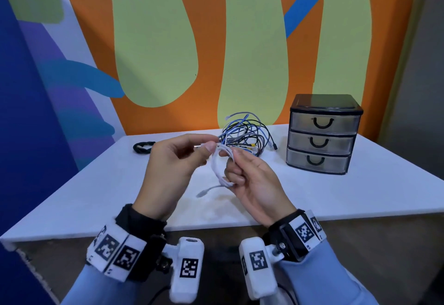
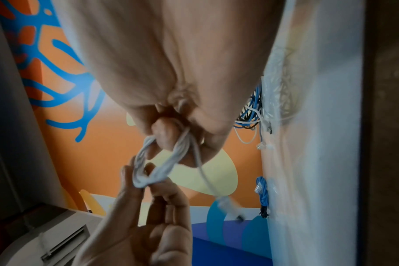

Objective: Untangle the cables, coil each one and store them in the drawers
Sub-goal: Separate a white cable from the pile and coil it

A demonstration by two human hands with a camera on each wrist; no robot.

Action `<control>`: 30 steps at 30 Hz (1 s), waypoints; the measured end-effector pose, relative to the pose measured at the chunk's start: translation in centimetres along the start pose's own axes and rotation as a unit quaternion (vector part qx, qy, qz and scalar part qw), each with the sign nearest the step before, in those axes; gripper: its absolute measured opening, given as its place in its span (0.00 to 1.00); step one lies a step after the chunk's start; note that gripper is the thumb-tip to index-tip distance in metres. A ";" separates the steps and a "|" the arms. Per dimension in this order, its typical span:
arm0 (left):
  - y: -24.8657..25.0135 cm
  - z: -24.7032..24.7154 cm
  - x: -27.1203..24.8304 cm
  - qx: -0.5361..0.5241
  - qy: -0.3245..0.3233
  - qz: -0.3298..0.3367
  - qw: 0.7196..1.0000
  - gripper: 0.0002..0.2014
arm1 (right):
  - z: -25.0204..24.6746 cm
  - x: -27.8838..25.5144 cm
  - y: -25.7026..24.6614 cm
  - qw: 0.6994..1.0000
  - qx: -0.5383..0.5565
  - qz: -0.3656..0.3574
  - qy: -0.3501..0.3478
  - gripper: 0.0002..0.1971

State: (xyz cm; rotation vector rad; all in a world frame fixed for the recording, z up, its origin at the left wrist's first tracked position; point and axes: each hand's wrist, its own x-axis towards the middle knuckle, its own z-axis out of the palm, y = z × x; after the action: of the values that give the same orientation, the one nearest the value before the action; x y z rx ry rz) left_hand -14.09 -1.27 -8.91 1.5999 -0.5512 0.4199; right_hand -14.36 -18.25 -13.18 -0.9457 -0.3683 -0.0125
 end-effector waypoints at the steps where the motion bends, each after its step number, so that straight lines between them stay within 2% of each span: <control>1: -0.1 -0.2 0.1 -0.024 0.004 -0.019 1.000 0.05 | 0.1 0.0 0.0 1.000 -0.001 0.002 0.004 0.14; 2: -0.2 -0.3 0.2 -0.027 0.015 -0.022 0.999 0.05 | 0.1 0.0 0.1 1.000 -0.001 0.009 0.006 0.14; 6: -1.0 -0.6 0.7 0.077 0.084 0.047 0.992 0.04 | 0.6 0.1 0.7 0.998 -0.018 0.064 -0.019 0.14; 10: -1.9 -0.5 0.3 0.106 0.119 0.050 0.986 0.04 | 0.8 -0.1 0.4 0.989 -0.044 0.125 -0.059 0.16; 13: -2.3 -0.2 0.0 0.116 0.152 0.060 0.980 0.04 | 0.6 -0.2 0.1 0.988 -0.049 0.133 -0.062 0.17; 16: -2.3 -0.1 0.1 0.142 0.152 0.058 0.976 0.03 | 0.5 0.0 0.3 0.994 -0.050 0.090 -0.034 0.14; 21: -2.3 0.1 -0.1 0.235 0.041 0.054 0.970 0.05 | 0.4 0.7 0.3 0.999 -0.036 -0.020 0.031 0.14; 24: -1.8 0.6 -0.1 0.160 -0.012 -0.014 0.987 0.11 | 0.6 1.0 0.3 0.992 -0.105 -0.052 0.048 0.16; 27: -1.1 0.9 0.0 0.025 -0.002 -0.115 0.993 0.17 | 0.6 1.2 0.1 0.975 -0.196 -0.085 0.063 0.18; 28: -1.0 0.9 0.0 0.000 0.005 -0.133 0.991 0.20 | 0.5 1.2 0.0 0.967 -0.226 -0.098 0.068 0.18; 30: -0.8 0.9 -0.2 0.010 -0.007 -0.122 0.992 0.20 | 0.4 1.1 -0.4 0.953 -0.263 -0.125 0.079 0.18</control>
State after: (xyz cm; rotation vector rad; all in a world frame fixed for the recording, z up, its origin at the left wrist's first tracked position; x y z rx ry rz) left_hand -13.80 -2.10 -9.75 1.6662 -0.3569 0.2322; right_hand -13.48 -18.02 -12.33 -1.4086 -0.3386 -0.4339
